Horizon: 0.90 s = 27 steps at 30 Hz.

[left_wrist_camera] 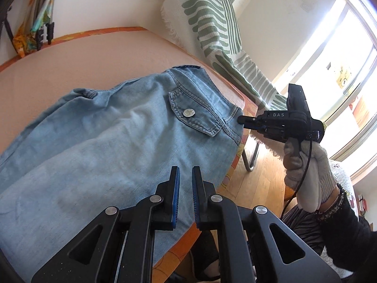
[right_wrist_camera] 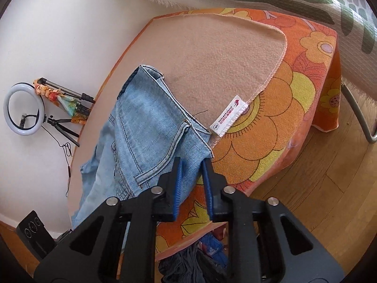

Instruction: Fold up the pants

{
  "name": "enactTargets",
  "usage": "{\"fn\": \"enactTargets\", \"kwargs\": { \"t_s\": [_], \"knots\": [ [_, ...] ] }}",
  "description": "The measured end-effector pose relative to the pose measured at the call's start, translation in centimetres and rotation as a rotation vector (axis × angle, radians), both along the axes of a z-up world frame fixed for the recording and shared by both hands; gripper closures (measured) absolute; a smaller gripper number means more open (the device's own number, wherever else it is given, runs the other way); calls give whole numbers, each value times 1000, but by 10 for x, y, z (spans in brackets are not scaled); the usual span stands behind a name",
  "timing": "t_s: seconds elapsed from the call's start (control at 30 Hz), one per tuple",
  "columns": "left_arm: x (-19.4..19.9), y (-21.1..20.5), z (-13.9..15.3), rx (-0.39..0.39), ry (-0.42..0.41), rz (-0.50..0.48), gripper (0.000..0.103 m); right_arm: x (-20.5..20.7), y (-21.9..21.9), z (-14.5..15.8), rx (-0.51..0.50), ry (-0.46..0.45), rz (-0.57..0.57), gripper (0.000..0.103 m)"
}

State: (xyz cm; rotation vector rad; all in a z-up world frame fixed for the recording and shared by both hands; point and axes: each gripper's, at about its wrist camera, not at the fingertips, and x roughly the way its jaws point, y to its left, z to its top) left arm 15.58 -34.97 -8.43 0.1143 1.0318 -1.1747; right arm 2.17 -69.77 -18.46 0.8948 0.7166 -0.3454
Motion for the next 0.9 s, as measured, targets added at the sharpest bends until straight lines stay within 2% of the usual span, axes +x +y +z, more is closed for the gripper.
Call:
{"fn": "enactTargets", "kwargs": {
  "t_s": [0.1,0.27,0.33,0.4,0.47,0.5,0.53,0.57,0.67,0.77,0.83,0.9],
  "knots": [
    [8,26,7,-4,-23,49,94,3,9,17,-128,11,6,97],
    [31,83,17,5,-49,185,94,12,24,30,-272,104,32,95],
    [40,108,20,4,-64,241,94,14,34,41,-349,113,29,87],
    [46,134,24,-1,-87,303,94,17,45,55,-451,124,22,73],
    [51,160,26,-9,-102,366,94,20,56,67,-514,108,26,70],
    [54,172,26,-9,-107,396,90,22,61,73,-530,94,34,70],
    [56,183,26,-7,-111,427,81,25,67,79,-547,80,49,69],
    [59,195,26,-8,-114,458,78,30,74,84,-565,62,68,69],
    [67,227,25,-3,-122,544,77,53,94,93,-579,6,172,64],
    [71,255,24,21,-143,619,75,81,114,91,-517,-59,302,62],
    [73,271,25,38,-155,651,64,101,134,87,-530,-71,389,62],
    [71,284,26,54,-181,683,59,119,154,84,-574,-77,465,62]
  ]
}}
